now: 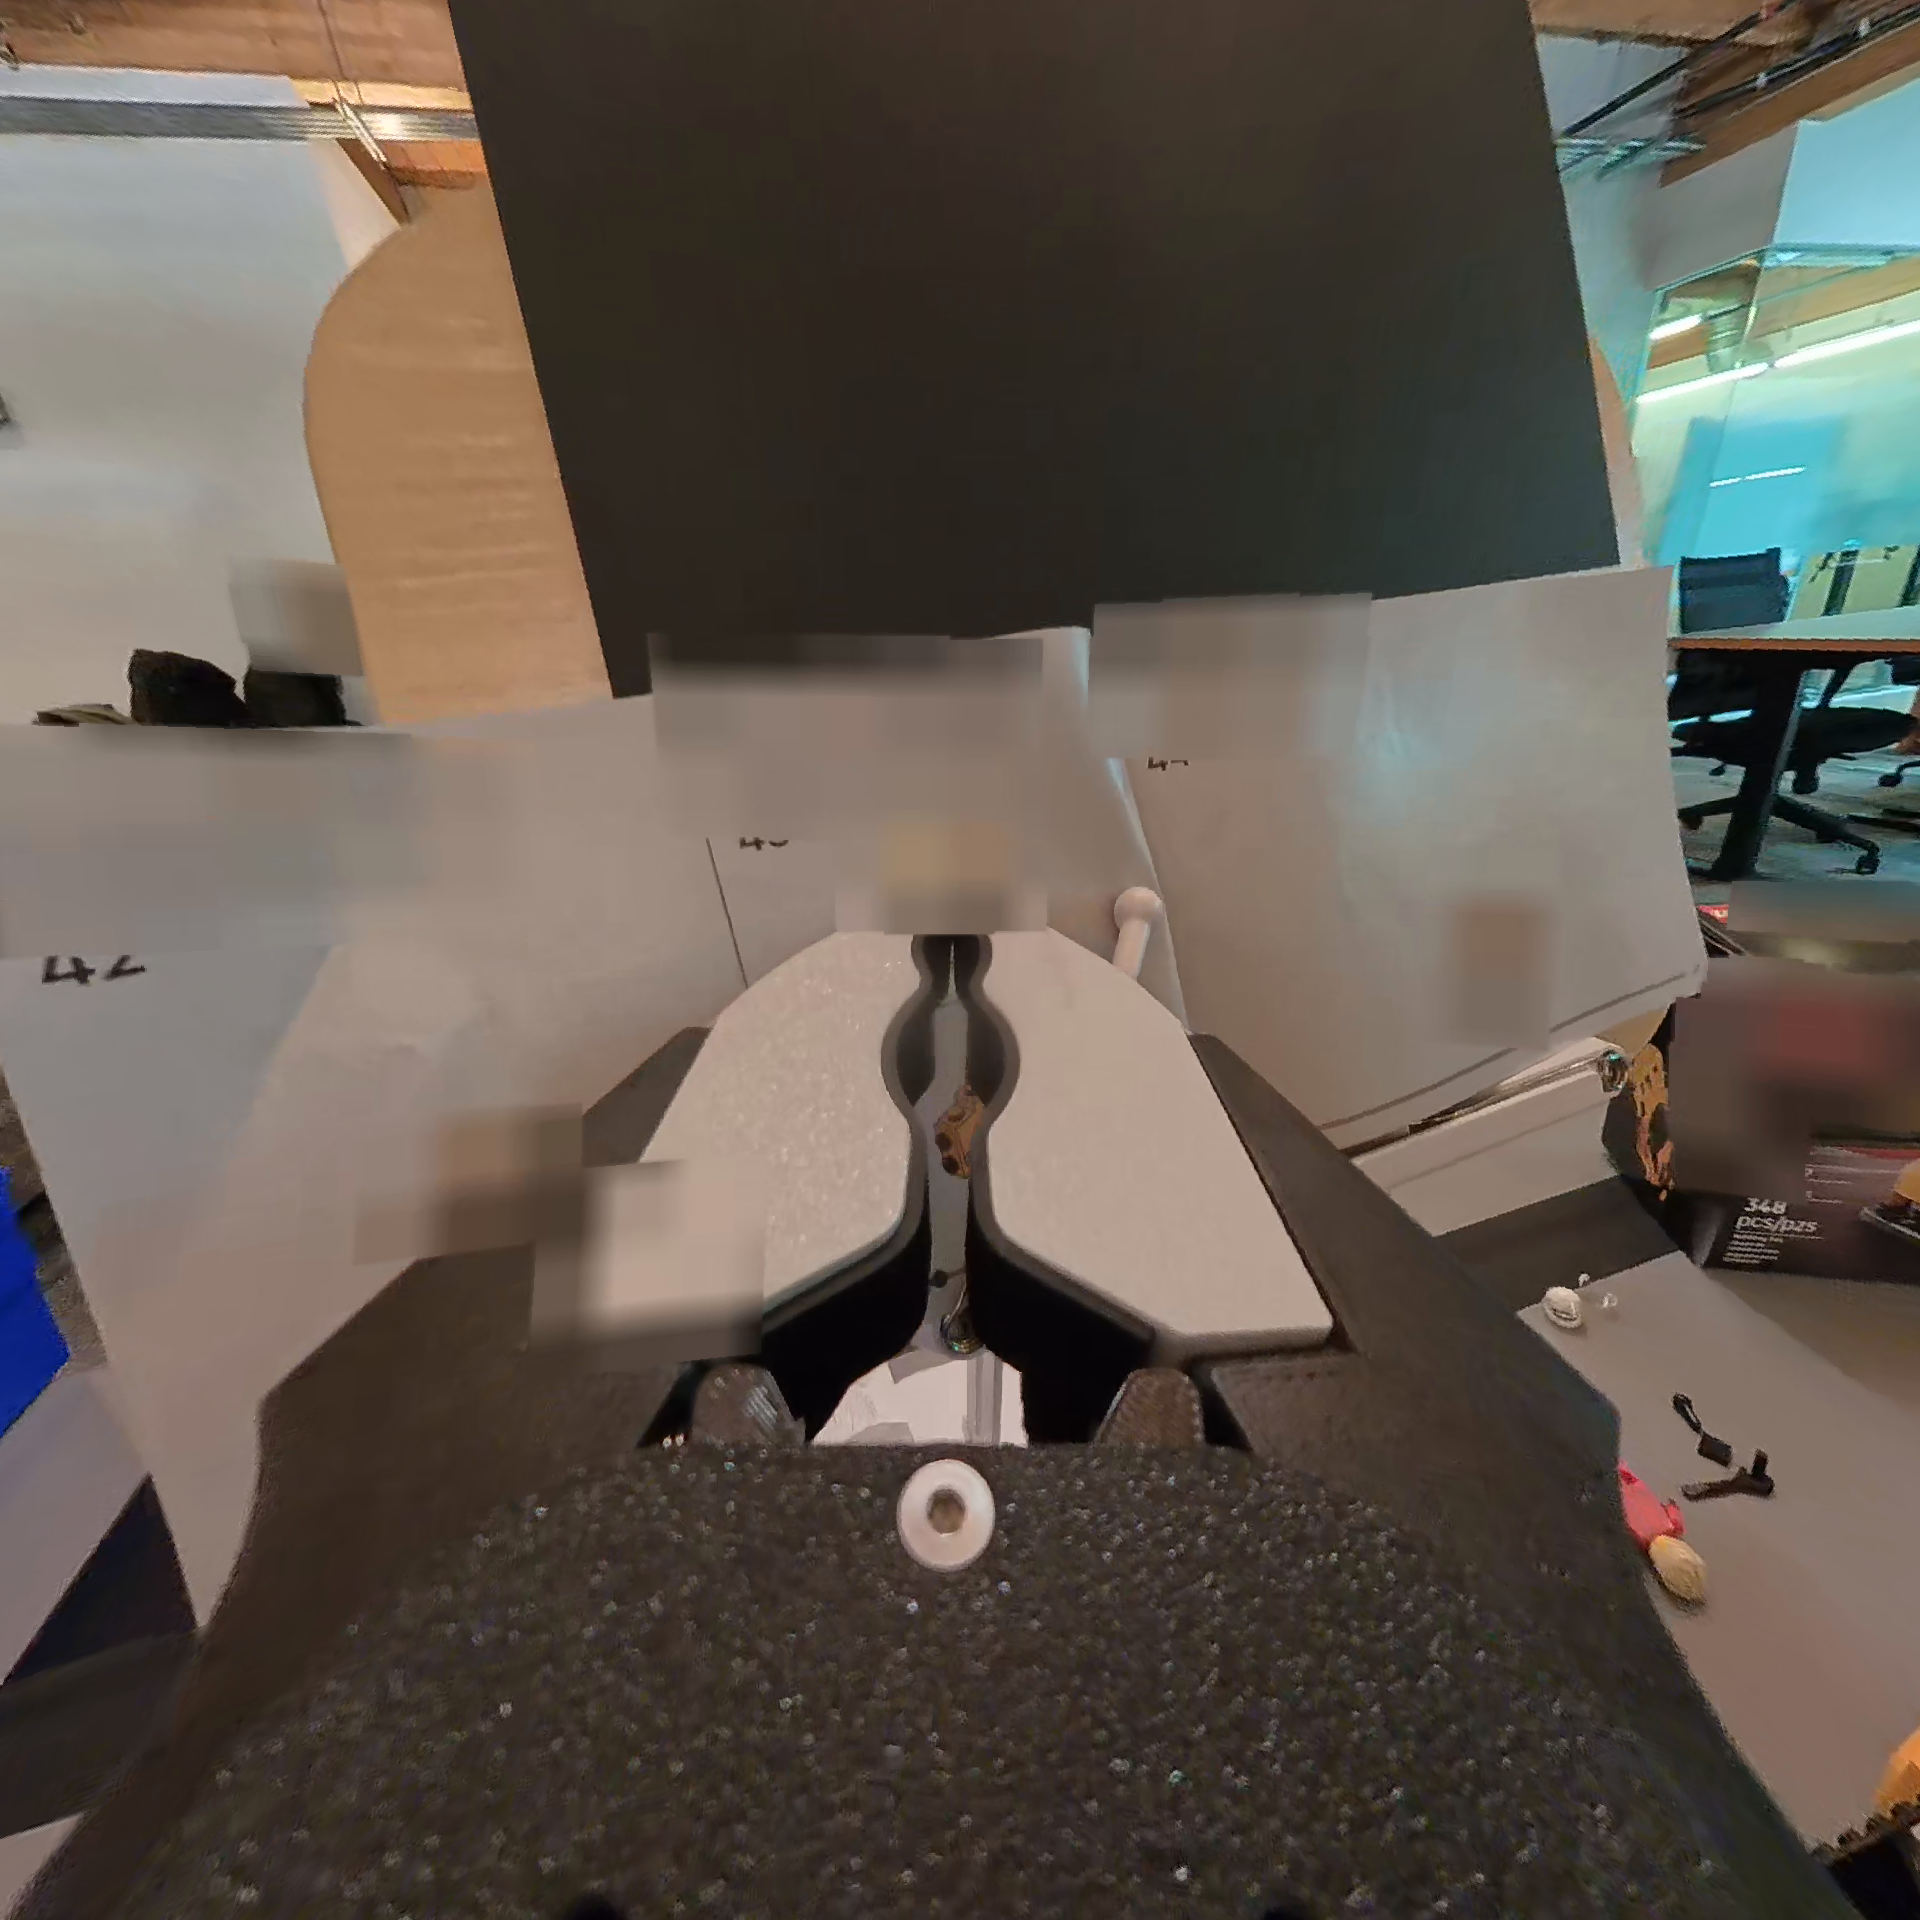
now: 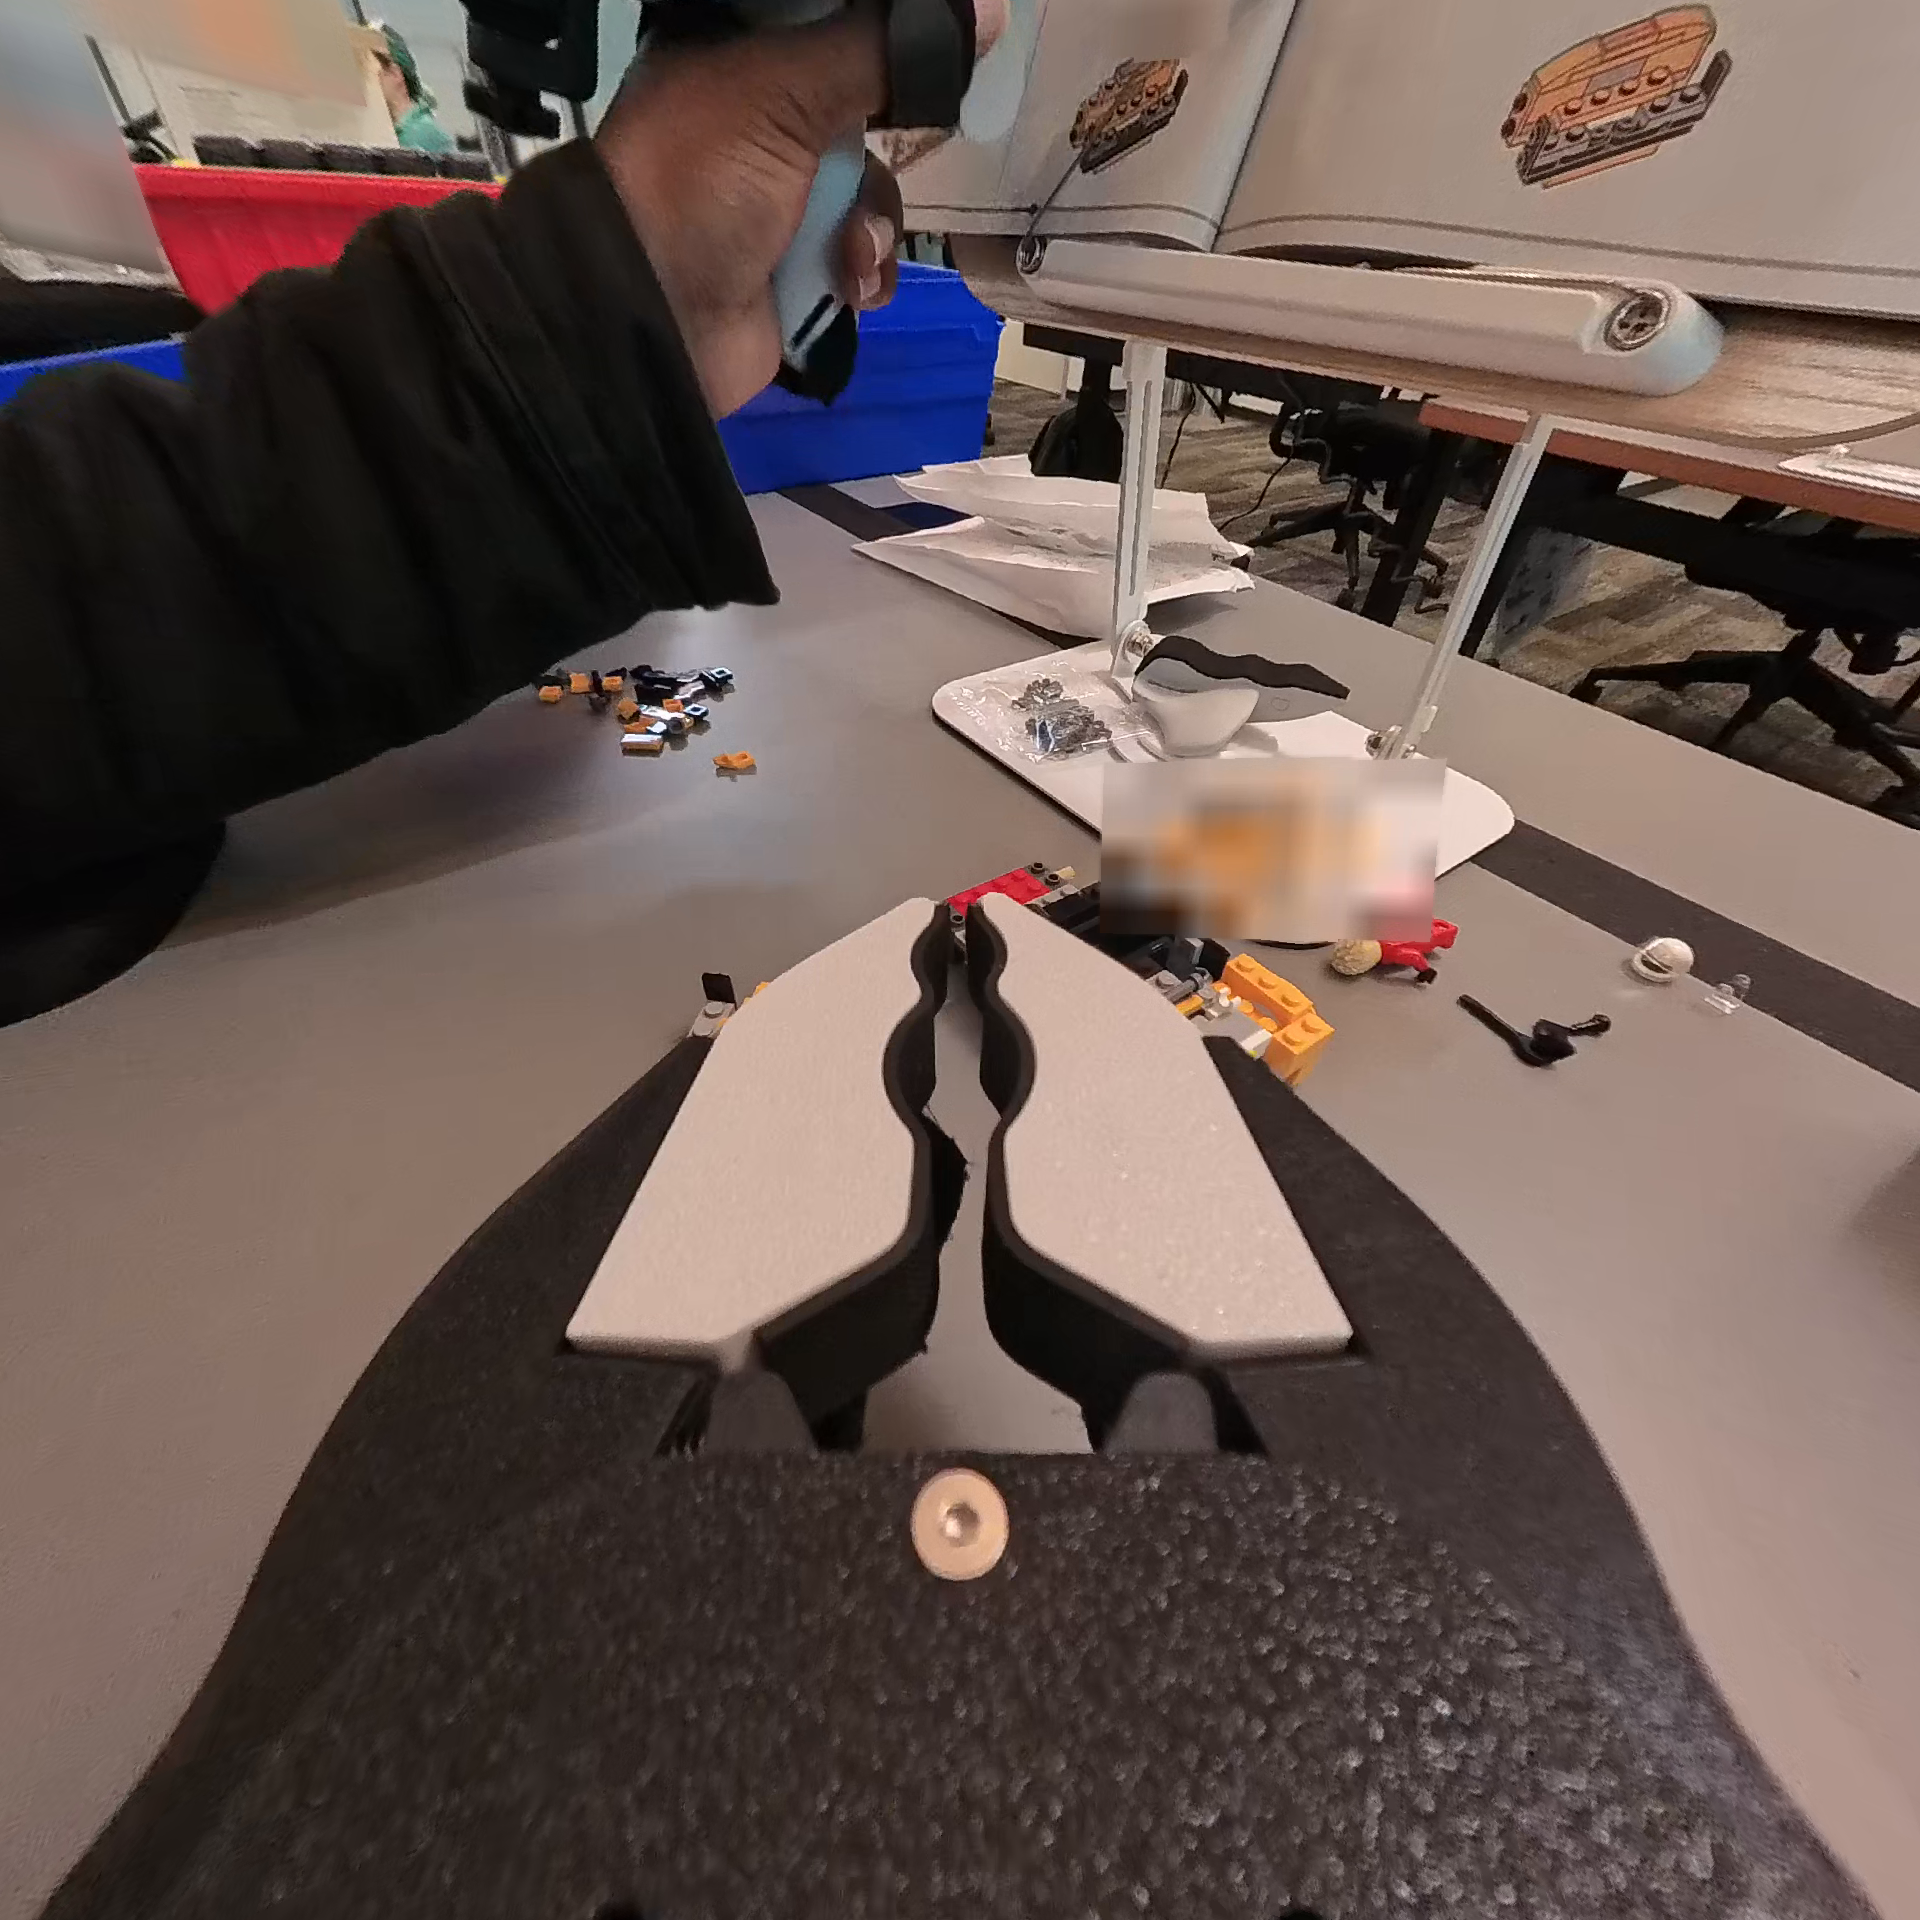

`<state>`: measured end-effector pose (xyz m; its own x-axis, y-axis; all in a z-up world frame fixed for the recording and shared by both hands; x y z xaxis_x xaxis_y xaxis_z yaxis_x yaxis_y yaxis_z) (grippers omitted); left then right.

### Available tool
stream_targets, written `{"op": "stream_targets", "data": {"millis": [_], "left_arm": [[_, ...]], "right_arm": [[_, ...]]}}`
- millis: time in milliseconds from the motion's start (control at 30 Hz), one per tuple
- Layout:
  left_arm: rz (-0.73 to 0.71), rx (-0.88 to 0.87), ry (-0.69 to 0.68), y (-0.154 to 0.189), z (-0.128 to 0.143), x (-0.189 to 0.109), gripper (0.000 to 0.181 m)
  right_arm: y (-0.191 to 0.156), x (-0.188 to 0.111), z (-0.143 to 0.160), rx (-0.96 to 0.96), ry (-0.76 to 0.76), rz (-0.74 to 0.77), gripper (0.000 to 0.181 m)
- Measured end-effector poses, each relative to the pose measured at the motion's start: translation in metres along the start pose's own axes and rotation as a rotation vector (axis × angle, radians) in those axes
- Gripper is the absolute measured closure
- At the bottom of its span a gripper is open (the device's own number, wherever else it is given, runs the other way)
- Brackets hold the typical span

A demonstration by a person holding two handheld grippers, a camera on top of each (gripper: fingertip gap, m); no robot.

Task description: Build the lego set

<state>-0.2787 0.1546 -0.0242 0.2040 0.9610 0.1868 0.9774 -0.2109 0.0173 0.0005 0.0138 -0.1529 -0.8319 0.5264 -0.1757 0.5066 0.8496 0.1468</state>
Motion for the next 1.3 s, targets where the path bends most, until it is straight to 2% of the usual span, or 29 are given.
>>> {"op": "stream_targets", "data": {"millis": [267,400,467,567,633,733,933,1000,1100,1200,1300], "left_arm": [[0.003,0.014,0.042,0.0,-0.016,-0.007,0.181],[0.131,0.01,0.036,0.003,-0.049,-0.026,0.181],[0.249,-0.004,-0.031,0.006,-0.07,-0.04,0.181],[0.373,0.059,-0.234,0.005,-0.081,-0.062,0.181],[0.414,0.187,-0.436,0.0,-0.073,-0.077,0.181],[0.393,0.375,-0.72,-0.023,-0.046,-0.1,0.171],[0.447,0.447,-1.148,-0.061,0.024,-0.152,0.157],[0.509,0.464,-1.235,-0.062,0.041,-0.164,0.158],[0.585,0.519,-1.292,-0.053,0.056,-0.169,0.165],[0.649,0.57,-1.349,-0.034,0.074,-0.162,0.175],[0.642,0.681,-1.419,-0.027,0.096,-0.149,0.181]], "right_arm": [[-0.001,0.0,0.0,-0.003,-0.004,-0.004,0.179],[-0.001,0.0,-0.001,-0.009,-0.002,0.0,0.179],[0.0,0.0,-0.001,-0.01,-0.002,0.002,0.179],[0.0,-0.001,-0.001,-0.008,0.0,0.004,0.179],[0.0,-0.002,-0.002,0.0,0.008,0.001,0.179],[-0.002,-0.002,-0.003,0.002,0.013,-0.007,0.179],[-0.002,-0.002,-0.003,0.002,0.012,-0.001,0.179],[0.0,-0.002,-0.002,0.012,0.011,0.003,0.179],[0.002,-0.003,-0.001,0.028,0.01,0.014,0.179],[0.004,-0.004,-0.001,0.039,0.011,0.022,0.179],[0.005,-0.004,0.0,0.036,0.01,0.023,0.18]]}}
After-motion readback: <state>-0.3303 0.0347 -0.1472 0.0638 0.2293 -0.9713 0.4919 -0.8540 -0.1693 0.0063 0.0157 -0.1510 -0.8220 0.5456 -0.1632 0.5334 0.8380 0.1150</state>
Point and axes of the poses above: each gripper's, where its closed fingertips meet, x out along the fingers, z out of its underside, y = z × x across the jaws, the point moved 8 cm from there along -x, back along the fingers, and after that the axes turned 6 degrees about -x, right-handed, at the moved point
